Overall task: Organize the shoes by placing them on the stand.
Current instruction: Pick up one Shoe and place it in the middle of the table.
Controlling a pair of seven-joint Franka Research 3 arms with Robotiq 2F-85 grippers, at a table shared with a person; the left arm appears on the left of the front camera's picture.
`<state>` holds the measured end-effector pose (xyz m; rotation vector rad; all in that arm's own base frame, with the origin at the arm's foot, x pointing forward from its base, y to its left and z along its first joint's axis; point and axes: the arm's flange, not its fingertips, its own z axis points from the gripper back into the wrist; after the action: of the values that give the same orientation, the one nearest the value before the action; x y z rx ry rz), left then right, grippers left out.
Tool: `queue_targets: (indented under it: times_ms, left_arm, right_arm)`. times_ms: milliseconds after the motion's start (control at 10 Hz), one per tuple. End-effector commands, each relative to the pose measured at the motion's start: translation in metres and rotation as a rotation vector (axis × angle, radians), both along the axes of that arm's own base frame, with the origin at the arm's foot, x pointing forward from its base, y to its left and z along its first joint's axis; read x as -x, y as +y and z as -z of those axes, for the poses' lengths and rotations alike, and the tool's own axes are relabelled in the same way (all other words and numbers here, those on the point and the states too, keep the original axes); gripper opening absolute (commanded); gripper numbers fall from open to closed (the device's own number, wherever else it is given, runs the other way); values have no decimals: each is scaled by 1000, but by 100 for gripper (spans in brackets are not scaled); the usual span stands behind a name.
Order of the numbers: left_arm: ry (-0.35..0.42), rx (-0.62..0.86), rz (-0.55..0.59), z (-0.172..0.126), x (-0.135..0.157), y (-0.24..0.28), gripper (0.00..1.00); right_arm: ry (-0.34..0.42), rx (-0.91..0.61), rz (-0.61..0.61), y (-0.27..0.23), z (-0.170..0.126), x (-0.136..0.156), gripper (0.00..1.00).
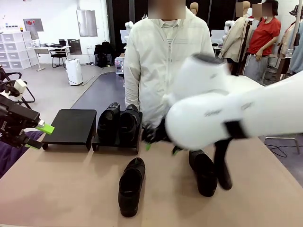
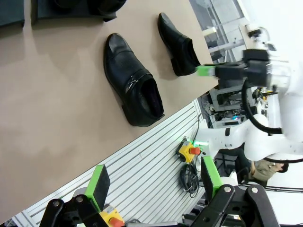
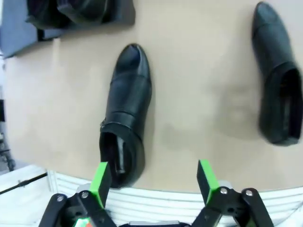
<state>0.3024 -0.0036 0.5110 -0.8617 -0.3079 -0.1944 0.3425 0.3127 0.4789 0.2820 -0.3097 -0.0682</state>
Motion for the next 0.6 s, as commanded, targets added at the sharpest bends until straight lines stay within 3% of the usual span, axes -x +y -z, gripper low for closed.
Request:
queue_targets:
  times_ms: [0,300,400,500]
  left_arm:
    - [-15,10,16,1,0,2,100]
    - [-15,10,16,1,0,2,100]
    - [-15,10,16,1,0,2,100]
    - [-15,10,16,1,0,2,100]
  right_arm:
    - [27,-93,-46,-95,-44,9,100]
    - [98,-259,22,-226,-70,28,100]
    - [145,-340,59,-268,-64,40,100]
    - [205,-328,193,-305,-53,60,100]
